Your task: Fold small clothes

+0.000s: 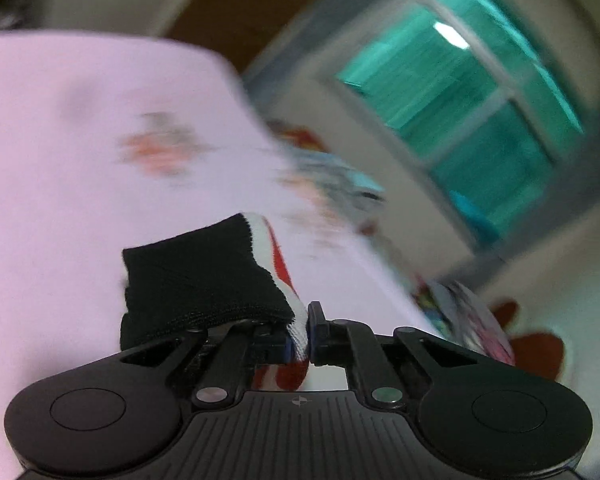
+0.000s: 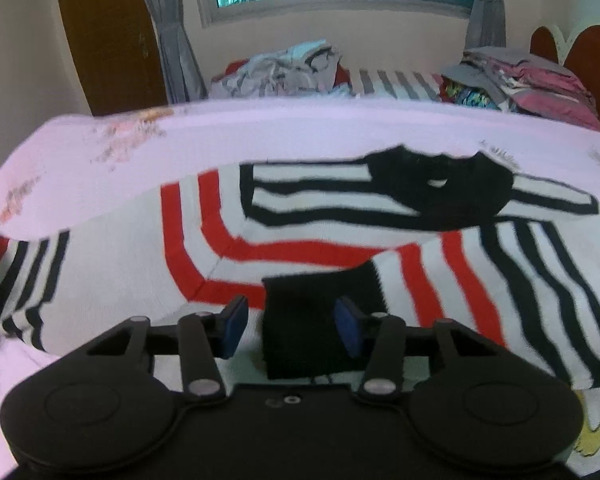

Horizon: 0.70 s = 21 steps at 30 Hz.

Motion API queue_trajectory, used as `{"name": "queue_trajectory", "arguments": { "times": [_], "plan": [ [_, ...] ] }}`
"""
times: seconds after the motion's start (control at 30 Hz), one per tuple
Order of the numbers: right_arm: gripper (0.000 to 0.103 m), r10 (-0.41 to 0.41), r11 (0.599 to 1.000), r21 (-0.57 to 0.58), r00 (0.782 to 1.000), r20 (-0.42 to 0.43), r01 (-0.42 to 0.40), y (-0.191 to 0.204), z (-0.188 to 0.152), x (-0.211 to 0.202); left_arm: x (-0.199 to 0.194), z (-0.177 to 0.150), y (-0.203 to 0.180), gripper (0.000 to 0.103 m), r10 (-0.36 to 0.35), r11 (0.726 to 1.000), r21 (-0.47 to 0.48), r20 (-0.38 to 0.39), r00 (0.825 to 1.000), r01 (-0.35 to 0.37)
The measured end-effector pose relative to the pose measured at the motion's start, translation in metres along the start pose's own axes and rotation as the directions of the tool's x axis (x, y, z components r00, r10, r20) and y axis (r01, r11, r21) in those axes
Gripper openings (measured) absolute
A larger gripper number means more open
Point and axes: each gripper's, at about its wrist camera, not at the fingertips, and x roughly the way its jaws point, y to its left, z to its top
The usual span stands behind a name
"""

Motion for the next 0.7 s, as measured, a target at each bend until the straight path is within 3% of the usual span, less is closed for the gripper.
{"name": "queue_trajectory", "arguments": {
  "times": [0.1, 0.2, 0.37, 0.43, 0.53, 0.63, 0.67, 0.7],
  "plan": [
    [0.047, 0.007, 0.999, 0.032, 0.999, 0.031, -0.008, -0.013, 0.003, -0.016, 0.008, -0.008, -0.052, 0.007, -0.114, 0.988, 0.095, -0.042, 0.993, 0.118],
    [0.047, -0.001, 0.998, 0.061, 0.999, 0.051, -0.002, -0.034, 0.003, -0.032, 0.023, -0.031, -0.102, 0.007, -0.206, 0.961, 0.161, -0.123, 0.971, 0.225],
    [0.047, -0.033, 0.994, 0.109, 0.998, 0.061, 0.026, -0.072, -0.006, -0.052, 0.056, -0.094, -0.175, 0.007, -0.29, 0.905, 0.222, -0.301, 0.908, 0.363],
    [0.047, -0.049, 0.991, 0.129, 0.997, 0.062, 0.04, -0.088, -0.01, -0.059, 0.068, -0.123, -0.198, 0.007, -0.297, 0.881, 0.246, -0.378, 0.877, 0.404],
    [0.048, -0.056, 0.986, 0.158, 0.997, 0.056, 0.047, -0.109, -0.016, -0.067, 0.09, -0.163, -0.222, 0.007, -0.245, 0.861, 0.294, -0.476, 0.844, 0.416],
    [0.052, -0.05, 0.983, 0.178, 0.997, 0.056, 0.04, -0.123, -0.02, -0.072, 0.097, -0.182, -0.231, 0.008, -0.149, 0.865, 0.344, -0.518, 0.842, 0.364],
    [0.055, -0.042, 0.983, 0.18, 0.997, 0.057, 0.031, -0.127, -0.021, -0.073, 0.093, -0.183, -0.231, 0.016, -0.146, 0.868, 0.341, -0.518, 0.843, 0.36],
    [0.057, -0.032, 0.984, 0.178, 0.998, 0.06, 0.021, -0.129, -0.021, -0.074, 0.085, -0.182, -0.231, 0.042, -0.14, 0.869, 0.35, -0.503, 0.853, 0.349]
  ]
}}
